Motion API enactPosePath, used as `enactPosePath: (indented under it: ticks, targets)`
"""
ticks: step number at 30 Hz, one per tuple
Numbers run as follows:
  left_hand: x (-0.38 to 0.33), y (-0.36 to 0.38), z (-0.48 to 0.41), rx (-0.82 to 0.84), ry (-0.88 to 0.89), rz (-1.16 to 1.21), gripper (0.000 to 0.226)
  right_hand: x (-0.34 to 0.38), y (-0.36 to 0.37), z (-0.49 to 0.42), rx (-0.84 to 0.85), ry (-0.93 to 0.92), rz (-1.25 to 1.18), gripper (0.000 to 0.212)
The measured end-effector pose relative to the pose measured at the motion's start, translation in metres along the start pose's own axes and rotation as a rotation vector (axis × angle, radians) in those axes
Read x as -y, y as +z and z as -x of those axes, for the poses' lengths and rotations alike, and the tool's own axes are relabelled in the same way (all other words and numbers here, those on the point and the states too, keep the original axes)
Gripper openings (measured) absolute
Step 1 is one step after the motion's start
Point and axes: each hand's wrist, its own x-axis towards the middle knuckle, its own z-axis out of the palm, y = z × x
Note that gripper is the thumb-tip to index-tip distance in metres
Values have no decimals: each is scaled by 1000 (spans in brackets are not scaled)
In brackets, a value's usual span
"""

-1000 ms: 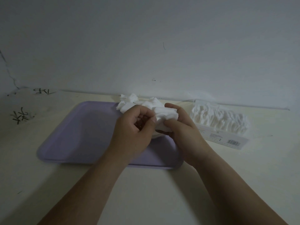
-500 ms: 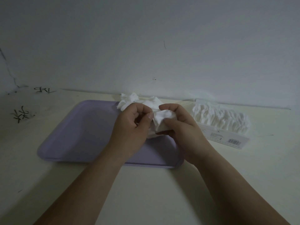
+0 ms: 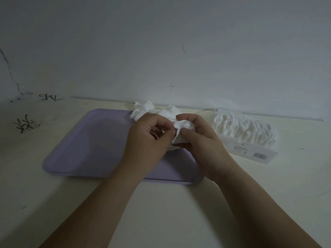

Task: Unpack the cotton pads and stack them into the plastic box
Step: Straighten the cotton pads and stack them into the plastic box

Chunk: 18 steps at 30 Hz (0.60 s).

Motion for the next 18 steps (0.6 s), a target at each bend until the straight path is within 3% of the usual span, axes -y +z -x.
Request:
enactPosePath:
  ticks: [5,13,18]
  targets:
    - [5,0,0,-40,202,-162,18,-2,1,-1,-6,14,-48,34]
    - [1,1,0,-62,9,-28,22,-5,0,-4,-39,13,-83,31]
    - [1,1,0,-35,8,-64,26,-5,-1,-3,-42,-1,-56,21]
